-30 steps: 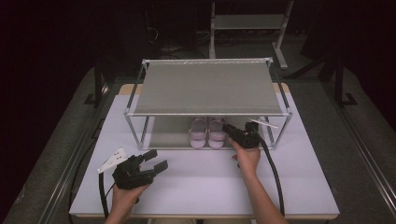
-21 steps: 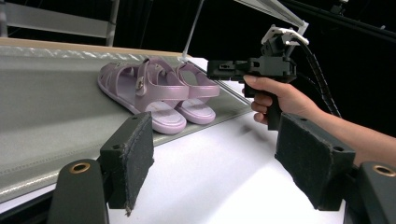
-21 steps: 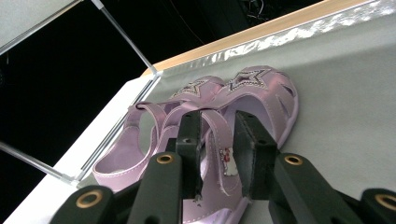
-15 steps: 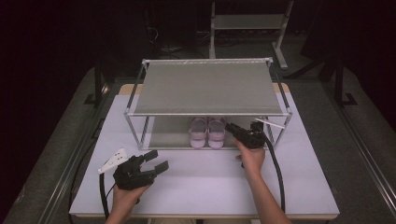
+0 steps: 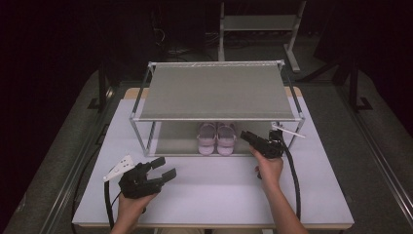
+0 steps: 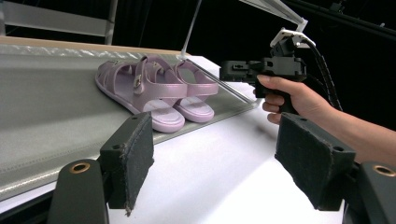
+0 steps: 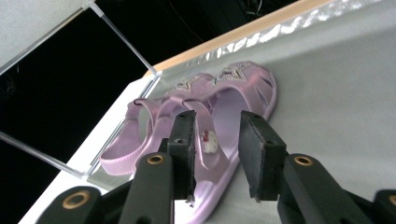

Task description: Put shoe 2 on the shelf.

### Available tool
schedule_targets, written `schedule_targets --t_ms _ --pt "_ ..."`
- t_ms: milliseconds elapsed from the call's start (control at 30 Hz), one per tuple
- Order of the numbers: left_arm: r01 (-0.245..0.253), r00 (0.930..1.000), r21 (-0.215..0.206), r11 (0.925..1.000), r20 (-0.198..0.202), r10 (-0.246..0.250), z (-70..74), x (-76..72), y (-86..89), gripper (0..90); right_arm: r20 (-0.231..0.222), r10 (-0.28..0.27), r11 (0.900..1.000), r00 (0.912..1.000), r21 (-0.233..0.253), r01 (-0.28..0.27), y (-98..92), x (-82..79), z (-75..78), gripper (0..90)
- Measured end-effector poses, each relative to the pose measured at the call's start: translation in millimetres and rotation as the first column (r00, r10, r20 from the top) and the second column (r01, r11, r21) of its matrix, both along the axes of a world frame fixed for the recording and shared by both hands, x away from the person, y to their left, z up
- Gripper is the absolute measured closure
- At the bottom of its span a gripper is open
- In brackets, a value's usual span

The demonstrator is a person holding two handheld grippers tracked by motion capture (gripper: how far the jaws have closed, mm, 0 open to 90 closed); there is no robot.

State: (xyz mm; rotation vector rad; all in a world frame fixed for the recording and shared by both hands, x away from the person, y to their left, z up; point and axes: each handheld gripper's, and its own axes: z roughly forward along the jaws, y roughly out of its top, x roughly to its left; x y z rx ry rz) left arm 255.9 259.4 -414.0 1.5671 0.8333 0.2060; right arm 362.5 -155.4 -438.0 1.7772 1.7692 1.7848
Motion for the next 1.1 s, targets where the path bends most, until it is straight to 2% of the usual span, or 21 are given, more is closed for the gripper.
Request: schedule_targets --t_ms 100,367,567,833,933,967,1100 --pt "0.0 1.0 0.0 1.0 -0.001 0.0 -0.1 0.1 -0.3 27.5 -0.018 0.005 1.0 0.9998 0.003 -0.005 -1.6 -2.3 1.7 63.5" --pt "-0.001 1.0 -0.001 1.0 -0.004 0.001 -0.8 -0.1 0.6 27.5 0.001 0.016 1.0 0.9999 -0.01 -0.016 -9.5 -10.0 0.2 59.5" --pt "-0.001 1.0 0.006 1.0 -0.007 0.002 -1.6 -1.1 0.9 27.5 -0.012 0.018 1.0 0.9998 -0.023 -0.018 -15.7 -13.2 -1.2 57.3" --pt "0.0 1.0 0.005 1.0 -0.004 0.0 -1.1 -1.8 0.3 27.4 0.002 0.028 0.999 0.9996 -0.029 -0.028 -17.7 -18.6 4.4 53.7" --pt "-0.001 1.0 0.003 1.0 -0.004 0.001 -1.1 -2.1 0.2 27.4 -0.004 0.033 0.999 0.9994 -0.027 -0.033 -18.8 -19.3 4.5 53.2" --pt "-0.002 1.0 0.006 1.0 -0.003 0.002 -1.4 -1.9 0.5 27.4 0.013 0.031 0.999 0.9995 -0.027 -0.03 -21.2 -21.4 3.0 52.7" --pt "-0.005 1.0 0.008 1.0 -0.007 0.005 -2.1 -1.4 1.2 27.4 0.003 0.036 0.999 0.9993 -0.017 -0.036 -25.2 -26.2 0.0 51.1"
